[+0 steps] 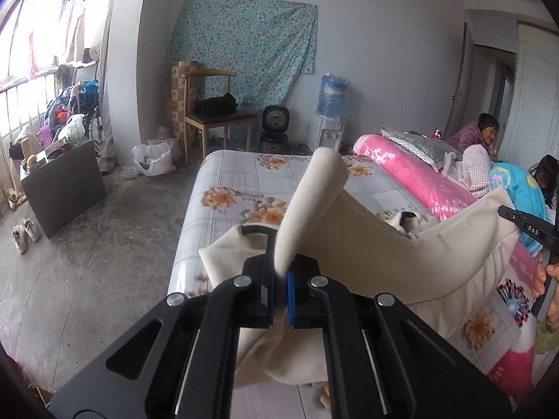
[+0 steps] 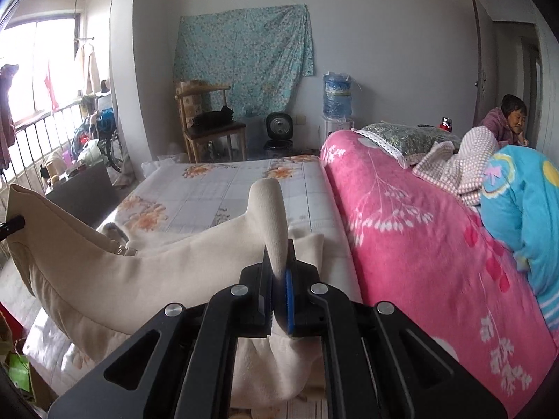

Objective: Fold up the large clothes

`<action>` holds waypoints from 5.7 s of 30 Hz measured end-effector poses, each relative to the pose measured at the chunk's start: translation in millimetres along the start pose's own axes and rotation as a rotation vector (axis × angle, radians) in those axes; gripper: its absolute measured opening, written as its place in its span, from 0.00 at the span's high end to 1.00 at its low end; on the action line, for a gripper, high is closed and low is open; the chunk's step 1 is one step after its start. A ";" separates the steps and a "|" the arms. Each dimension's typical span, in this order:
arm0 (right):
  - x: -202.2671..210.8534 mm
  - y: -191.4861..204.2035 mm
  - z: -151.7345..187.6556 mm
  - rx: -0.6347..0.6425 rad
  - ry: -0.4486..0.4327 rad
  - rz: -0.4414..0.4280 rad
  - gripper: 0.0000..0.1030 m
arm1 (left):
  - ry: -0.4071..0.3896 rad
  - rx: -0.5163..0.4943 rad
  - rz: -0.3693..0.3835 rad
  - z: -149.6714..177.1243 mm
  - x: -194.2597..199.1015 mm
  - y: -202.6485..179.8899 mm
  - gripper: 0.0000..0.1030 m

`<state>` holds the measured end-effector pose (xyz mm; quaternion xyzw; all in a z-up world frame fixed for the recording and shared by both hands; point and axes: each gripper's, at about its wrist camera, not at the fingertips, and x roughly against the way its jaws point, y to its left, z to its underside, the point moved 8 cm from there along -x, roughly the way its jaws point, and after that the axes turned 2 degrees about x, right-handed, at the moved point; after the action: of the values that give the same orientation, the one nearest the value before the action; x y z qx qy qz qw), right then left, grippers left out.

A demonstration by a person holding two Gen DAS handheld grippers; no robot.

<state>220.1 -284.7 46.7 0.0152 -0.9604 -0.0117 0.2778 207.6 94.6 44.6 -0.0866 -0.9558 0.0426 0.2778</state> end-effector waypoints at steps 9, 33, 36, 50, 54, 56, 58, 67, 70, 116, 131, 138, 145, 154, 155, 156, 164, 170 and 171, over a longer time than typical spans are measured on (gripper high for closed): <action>-178.7 -16.3 -4.0 -0.123 0.284 -0.093 0.91 | 0.307 0.085 -0.095 -0.8 -170.2 54.1 0.89; -87.0 -41.1 59.6 0.048 0.406 -0.084 0.85 | 0.362 0.272 0.103 57.0 -107.3 53.9 0.75; -72.1 -24.4 93.7 0.114 0.455 -0.133 0.82 | 0.419 0.225 0.085 85.7 -104.5 42.8 0.74; -38.8 35.2 84.2 0.143 0.350 -0.168 0.53 | 0.309 0.083 0.149 82.7 -62.8 -9.0 0.58; -76.1 49.2 140.4 0.179 0.500 -0.104 0.47 | 0.446 0.033 0.021 132.6 -91.2 -12.9 0.51; -67.6 48.0 132.7 0.160 0.513 -0.082 0.47 | 0.416 0.031 0.010 129.9 -82.8 -9.5 0.52; -53.8 58.3 111.2 0.165 0.460 -0.084 0.47 | 0.384 0.048 0.012 118.6 -71.1 -6.7 0.52; -83.1 171.3 118.2 0.254 0.416 -0.236 0.41 | 0.397 0.073 -0.022 130.0 -100.3 -20.4 0.32; -89.0 171.1 123.1 0.222 0.443 -0.206 0.40 | 0.370 0.014 -0.050 127.1 -96.7 -31.5 0.29; 89.4 81.8 70.9 0.028 0.086 0.053 0.06 | 0.088 0.105 -0.086 62.2 41.5 -63.7 0.08; 89.2 87.7 73.5 0.125 0.054 0.221 0.06 | 0.132 0.007 -0.241 69.2 32.5 -76.7 0.08; 86.0 86.4 76.2 0.084 0.083 0.177 0.06 | 0.139 0.060 -0.215 75.4 28.8 -79.7 0.08; 79.0 90.2 80.6 0.067 0.119 0.154 0.06 | 0.182 0.024 -0.258 84.7 20.7 -81.3 0.08; 60.8 86.3 98.8 -0.005 0.224 0.100 0.06 | 0.355 0.091 -0.226 118.1 -2.1 -79.3 0.08; 59.0 85.5 100.8 -0.004 0.232 0.106 0.06 | 0.365 0.089 -0.227 120.8 -4.1 -79.0 0.08; 57.2 85.1 102.8 -0.003 0.241 0.109 0.06 | 0.373 0.082 -0.228 122.7 -5.4 -79.6 0.08; 43.0 85.2 113.3 -0.030 0.329 0.083 0.06 | 0.408 0.077 -0.238 128.2 -13.3 -78.4 0.08; 39.2 88.0 113.5 -0.033 0.342 0.068 0.06 | 0.422 0.081 -0.249 125.7 -13.8 -78.0 0.08; 38.6 87.6 113.3 -0.034 0.341 0.066 0.06 | 0.421 0.079 -0.252 125.2 -13.0 -78.6 0.08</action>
<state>125.0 -196.9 -25.7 -0.0191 -0.8989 -0.0162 0.4373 139.9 10.8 -57.5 0.0372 -0.8776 0.0259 0.4772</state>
